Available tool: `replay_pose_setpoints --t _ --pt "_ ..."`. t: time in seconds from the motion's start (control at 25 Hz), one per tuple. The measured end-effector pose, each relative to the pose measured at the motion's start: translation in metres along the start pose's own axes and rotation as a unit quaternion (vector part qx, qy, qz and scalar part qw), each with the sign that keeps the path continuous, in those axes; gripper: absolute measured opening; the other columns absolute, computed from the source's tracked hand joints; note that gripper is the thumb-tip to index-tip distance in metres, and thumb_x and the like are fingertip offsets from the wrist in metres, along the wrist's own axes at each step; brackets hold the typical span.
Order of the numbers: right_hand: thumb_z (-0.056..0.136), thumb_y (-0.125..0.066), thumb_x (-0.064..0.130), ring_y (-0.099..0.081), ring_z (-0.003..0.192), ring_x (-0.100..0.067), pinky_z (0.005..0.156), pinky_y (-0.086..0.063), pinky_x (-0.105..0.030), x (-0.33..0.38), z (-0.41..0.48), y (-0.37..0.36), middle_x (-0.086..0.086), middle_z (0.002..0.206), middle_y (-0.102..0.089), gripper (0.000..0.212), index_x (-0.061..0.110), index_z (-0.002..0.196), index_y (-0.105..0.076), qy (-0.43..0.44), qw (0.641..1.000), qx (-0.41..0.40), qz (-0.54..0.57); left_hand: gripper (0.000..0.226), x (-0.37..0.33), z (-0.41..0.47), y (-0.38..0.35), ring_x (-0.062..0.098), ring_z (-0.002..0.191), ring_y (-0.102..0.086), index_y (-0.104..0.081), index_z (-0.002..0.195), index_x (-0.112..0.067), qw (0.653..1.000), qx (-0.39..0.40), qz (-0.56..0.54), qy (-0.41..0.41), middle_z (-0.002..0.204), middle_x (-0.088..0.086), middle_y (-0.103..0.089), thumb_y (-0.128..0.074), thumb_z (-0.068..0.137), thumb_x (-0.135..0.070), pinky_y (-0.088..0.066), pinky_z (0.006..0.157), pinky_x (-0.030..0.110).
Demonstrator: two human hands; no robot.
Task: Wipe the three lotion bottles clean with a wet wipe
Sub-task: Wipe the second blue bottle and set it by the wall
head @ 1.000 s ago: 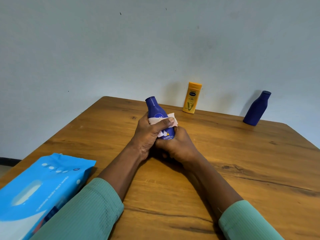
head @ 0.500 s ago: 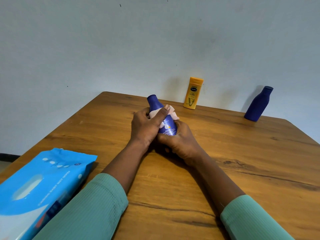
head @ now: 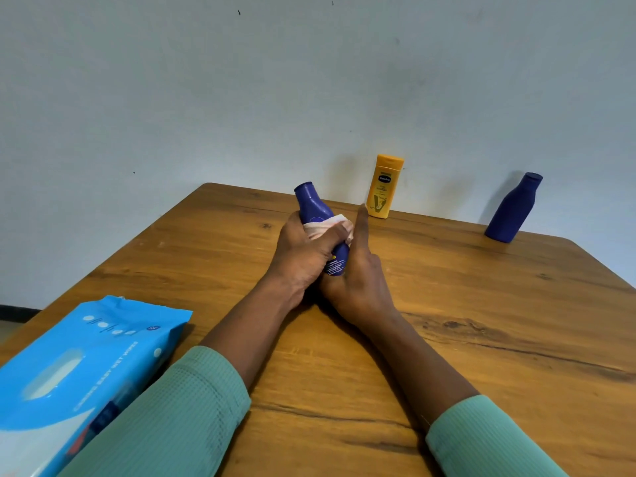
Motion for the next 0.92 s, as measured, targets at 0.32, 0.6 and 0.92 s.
replay_pose_setpoints --t 0.32,0.6,0.92 --pt "0.076 -0.090 0.016 -0.072 0.102 -0.019 0.094 -0.061 -0.042 -0.004 0.002 -0.010 0.007 0.135 -0.050 0.137 0.039 0.163 0.013 -0.007 0.992 0.046 0.117 0.034 0.004 0.008 0.019 0.021 0.082 -0.077 -0.064 0.120 -0.004 0.986 -0.007 -0.159 0.045 0.097 0.011 -0.079 -0.077 0.091 -0.016 -0.063 0.073 0.036" --pt "0.080 -0.085 0.005 -0.069 0.111 -0.012 0.092 -0.061 -0.031 -0.010 0.005 -0.004 0.005 0.140 -0.055 0.125 0.034 0.165 0.003 -0.021 0.981 0.016 0.191 0.066 0.013 0.006 0.003 0.035 0.105 -0.075 -0.057 0.134 -0.005 0.993 0.041 -0.102 0.048 0.122 0.023 -0.071 -0.089 0.078 -0.018 -0.063 0.088 0.050" --pt "0.085 -0.080 0.005 -0.073 0.079 -0.012 0.059 -0.057 -0.023 -0.003 -0.004 -0.021 -0.008 0.131 -0.058 0.096 0.032 0.160 -0.026 -0.102 0.923 0.129 0.347 0.046 0.004 0.012 0.030 0.029 0.087 -0.072 -0.062 0.124 0.004 0.958 -0.036 -0.270 0.087 0.106 0.017 -0.071 -0.078 0.088 -0.021 -0.063 0.066 0.043"
Point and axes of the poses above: each hand's wrist, its own z-axis towards the middle knuckle, its own y-axis out of the back of the hand, x = y × z, the point moved 8 cm from there along z, towards the middle knuckle
